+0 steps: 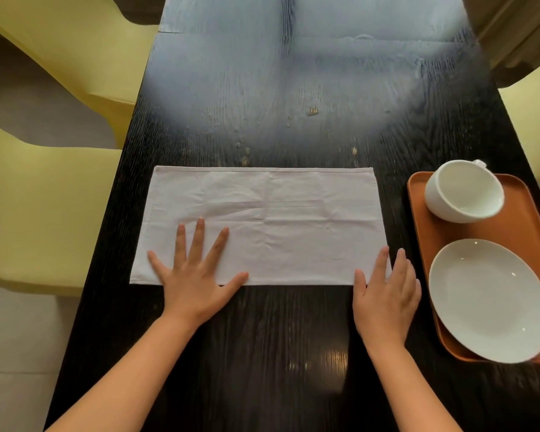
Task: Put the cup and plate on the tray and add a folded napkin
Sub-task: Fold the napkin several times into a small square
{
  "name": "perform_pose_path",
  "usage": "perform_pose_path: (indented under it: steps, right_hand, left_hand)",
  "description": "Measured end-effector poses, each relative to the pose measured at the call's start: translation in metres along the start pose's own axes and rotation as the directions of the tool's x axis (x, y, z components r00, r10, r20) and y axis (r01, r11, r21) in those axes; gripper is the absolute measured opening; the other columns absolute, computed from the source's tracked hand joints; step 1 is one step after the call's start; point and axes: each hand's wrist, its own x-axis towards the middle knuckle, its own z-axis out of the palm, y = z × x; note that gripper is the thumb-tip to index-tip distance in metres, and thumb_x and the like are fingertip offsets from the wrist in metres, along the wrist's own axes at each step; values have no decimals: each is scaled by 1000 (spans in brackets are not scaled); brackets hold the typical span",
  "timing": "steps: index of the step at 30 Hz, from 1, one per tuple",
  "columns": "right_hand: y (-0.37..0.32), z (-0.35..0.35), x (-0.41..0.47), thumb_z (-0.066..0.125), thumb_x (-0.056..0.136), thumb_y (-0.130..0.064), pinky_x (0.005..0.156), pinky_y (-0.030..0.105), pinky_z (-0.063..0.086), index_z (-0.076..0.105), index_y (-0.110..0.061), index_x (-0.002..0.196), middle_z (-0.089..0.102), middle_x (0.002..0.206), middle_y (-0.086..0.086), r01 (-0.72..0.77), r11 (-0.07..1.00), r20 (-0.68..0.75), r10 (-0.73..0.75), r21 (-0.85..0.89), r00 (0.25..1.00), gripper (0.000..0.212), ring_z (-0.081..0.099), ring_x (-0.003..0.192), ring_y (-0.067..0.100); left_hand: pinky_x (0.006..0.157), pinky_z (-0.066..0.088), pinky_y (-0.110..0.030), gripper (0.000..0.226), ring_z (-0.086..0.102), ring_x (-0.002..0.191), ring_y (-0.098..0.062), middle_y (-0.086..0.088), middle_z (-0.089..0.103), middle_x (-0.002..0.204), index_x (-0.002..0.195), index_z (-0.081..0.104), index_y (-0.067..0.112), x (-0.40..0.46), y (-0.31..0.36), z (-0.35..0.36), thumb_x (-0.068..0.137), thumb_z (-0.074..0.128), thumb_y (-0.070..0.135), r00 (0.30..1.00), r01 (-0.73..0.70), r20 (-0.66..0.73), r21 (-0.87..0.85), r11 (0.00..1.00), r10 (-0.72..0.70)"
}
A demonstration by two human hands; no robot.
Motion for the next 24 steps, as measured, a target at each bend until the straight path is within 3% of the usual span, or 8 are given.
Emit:
perform_pose_path:
  steps: [4, 10, 18, 24]
  right_hand:
    - [1, -2, -4, 56, 87, -32, 92, 54, 36, 39, -3, 135, 46, 122, 23, -110, 987, -133, 125, 115, 983, 58, 41, 110, 38]
    - [4, -11, 7, 59, 86, -23, 89, 45, 35, 59, -8, 100, 63, 97, 14, -218, 902, -153, 292, 372, 944, 20, 52, 95, 31]
    - [30, -16, -43, 55, 89, -21, 77, 44, 47, 55, -12, 78, 59, 81, 4, -205, 799, -35, 272, 565, 962, 14, 55, 77, 25]
    - [71, -19, -104, 54, 89, -20, 54, 30, 38, 54, -14, 75, 57, 67, 0, -328, 678, 105, 348, 658, 932, 15, 54, 67, 22]
  left_hand:
    - [100, -7, -73, 84, -23, 141, -20, 9, -13, 157, 141, -7, 52, -8, -6, 0, 67, 16, 86, 1000, 29, -2, 2, 1000, -29]
    - [101, -8, -73, 83, -26, 140, -19, 10, -18, 155, 138, -11, 54, -11, -11, 2, 66, 13, 87, 1000, 31, 3, 9, 999, -31]
    - [101, -7, -72, 85, -29, 139, -18, 11, -25, 153, 140, -12, 52, -52, -24, 2, 65, 7, 88, 999, -7, 54, 44, 999, 4]
    - [98, -1, -77, 82, -13, 143, -27, 2, -7, 159, 145, 5, 44, -136, -9, 16, 74, 18, 83, 997, -35, 63, 8, 999, 34]
